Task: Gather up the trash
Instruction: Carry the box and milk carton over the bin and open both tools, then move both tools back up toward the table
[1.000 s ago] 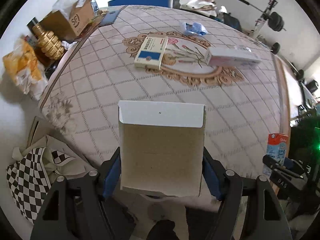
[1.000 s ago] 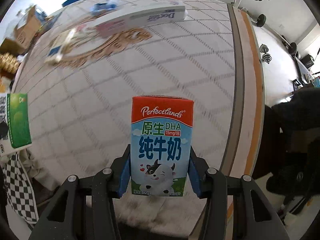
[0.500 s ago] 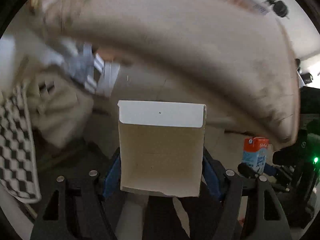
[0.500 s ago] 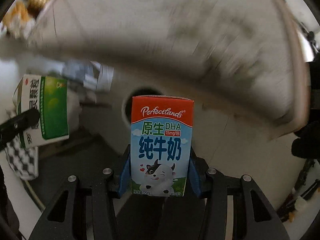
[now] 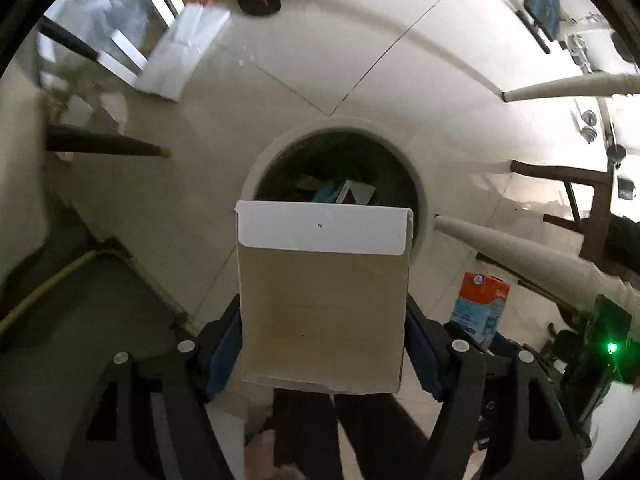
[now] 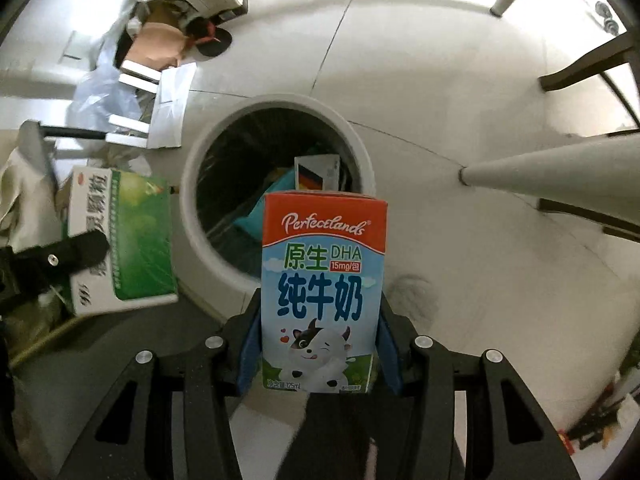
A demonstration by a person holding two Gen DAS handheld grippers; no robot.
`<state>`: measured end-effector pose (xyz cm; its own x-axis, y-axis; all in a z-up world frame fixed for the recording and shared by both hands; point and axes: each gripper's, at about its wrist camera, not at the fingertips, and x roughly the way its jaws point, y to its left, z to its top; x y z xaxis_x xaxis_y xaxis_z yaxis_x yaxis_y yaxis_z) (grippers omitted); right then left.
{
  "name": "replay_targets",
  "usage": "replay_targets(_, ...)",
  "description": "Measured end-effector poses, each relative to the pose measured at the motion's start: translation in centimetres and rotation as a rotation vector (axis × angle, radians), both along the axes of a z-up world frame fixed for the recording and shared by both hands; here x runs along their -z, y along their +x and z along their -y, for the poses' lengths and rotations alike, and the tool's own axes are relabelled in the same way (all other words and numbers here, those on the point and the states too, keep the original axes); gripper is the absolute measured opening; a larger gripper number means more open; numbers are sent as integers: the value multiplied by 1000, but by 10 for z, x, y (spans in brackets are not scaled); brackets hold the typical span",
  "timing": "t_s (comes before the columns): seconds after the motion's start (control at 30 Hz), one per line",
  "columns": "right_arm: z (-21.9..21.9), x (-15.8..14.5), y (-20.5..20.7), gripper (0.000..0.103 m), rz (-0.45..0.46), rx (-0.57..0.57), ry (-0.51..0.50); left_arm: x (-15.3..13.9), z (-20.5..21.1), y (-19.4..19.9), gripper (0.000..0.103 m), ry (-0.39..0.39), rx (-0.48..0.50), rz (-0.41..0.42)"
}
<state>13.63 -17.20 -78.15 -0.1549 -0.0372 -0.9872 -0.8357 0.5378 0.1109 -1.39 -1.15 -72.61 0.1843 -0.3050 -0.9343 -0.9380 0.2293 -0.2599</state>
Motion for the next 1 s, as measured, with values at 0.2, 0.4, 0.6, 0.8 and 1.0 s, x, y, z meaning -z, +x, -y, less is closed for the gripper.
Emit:
replay_targets(0.2, -25, 48, 5, 52, 2, -34, 21, 40, -10, -4, 93, 5, -22, 17)
replay_targets(0.4, -46, 65, 1, 103, 11, -49, 53, 27, -10, -29, 103, 90, -46, -47)
replay_targets(0.6, -52, 50, -18, 103, 74, -116, 59, 0, 1, -46, 103, 266, -13, -158)
replay_targets(0.8, -50, 32, -29, 103, 139, -140, 54, -10, 17, -48, 103, 290, 17, -196)
replay_targets(1.0, -38, 9, -29, 103, 193, -140, 38, -26, 32, -45, 103, 308, 23, -227)
